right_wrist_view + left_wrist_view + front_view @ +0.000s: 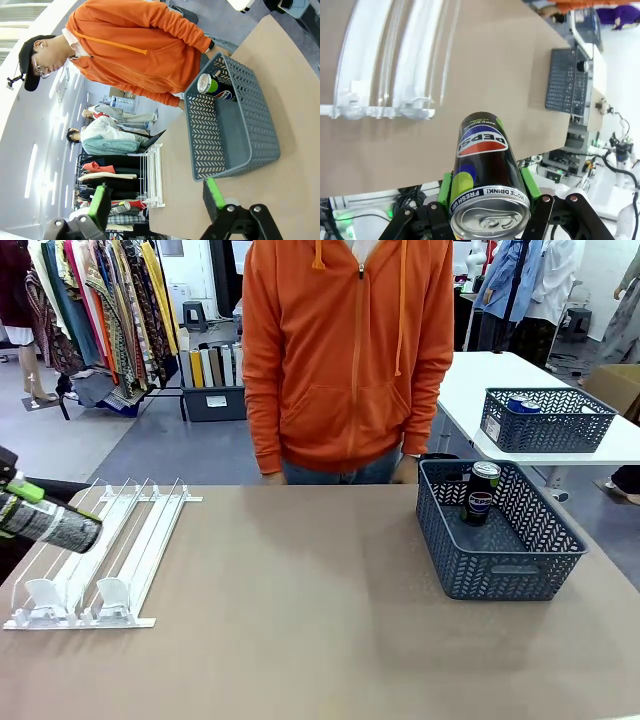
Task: Retrieve and store the cans from the dispenser.
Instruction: Pick up one can from the Automatic Can Dispenser and place it in the middle of the table.
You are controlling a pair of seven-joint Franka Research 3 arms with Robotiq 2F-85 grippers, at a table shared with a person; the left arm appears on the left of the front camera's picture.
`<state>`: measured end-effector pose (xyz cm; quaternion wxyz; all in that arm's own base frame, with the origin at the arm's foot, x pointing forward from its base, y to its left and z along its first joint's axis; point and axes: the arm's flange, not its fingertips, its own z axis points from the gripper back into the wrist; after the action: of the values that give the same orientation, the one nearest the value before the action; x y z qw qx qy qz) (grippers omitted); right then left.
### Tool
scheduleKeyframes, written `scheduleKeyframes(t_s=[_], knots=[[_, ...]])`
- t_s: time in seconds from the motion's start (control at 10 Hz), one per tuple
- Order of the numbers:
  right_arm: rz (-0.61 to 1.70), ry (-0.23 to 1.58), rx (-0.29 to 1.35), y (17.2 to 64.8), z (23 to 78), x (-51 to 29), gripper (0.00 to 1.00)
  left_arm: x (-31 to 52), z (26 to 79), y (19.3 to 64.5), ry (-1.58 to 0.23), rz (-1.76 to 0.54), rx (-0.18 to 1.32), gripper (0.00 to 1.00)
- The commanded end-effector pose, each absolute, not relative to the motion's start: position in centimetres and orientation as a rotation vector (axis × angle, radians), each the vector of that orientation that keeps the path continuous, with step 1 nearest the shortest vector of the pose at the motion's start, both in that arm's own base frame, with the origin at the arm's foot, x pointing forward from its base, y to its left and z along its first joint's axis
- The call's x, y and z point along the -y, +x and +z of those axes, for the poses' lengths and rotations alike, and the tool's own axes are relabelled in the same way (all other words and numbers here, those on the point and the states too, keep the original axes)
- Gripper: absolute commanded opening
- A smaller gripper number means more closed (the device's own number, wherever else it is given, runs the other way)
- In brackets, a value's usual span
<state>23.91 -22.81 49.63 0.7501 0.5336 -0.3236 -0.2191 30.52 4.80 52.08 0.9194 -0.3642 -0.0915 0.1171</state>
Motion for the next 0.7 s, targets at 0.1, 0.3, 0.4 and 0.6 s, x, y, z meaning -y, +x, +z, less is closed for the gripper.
scheduleKeyframes(t_s=[0.1, 0.3, 0.4, 0.6], knots=[[-0.461, 1.182, 0.745, 24.2, 49.8, 22.8, 1.00, 4.0, 54.2, 37.3, -0.719, 0.041, 0.180, 0.00], [-0.461, 1.182, 0.745, 24.2, 49.8, 22.8, 1.00, 14.2, 53.5, 41.5, -0.658, -0.093, 0.099, 0.00], [-0.461, 1.182, 0.745, 24.2, 49.8, 22.8, 1.00, 19.7, 52.1, 42.8, -0.561, -0.168, 0.055, 0.00], [-0.461, 1.182, 0.745, 24.2, 49.8, 22.8, 1.00, 29.1, 48.3, 44.3, -0.314, -0.277, 0.043, 0.00]])
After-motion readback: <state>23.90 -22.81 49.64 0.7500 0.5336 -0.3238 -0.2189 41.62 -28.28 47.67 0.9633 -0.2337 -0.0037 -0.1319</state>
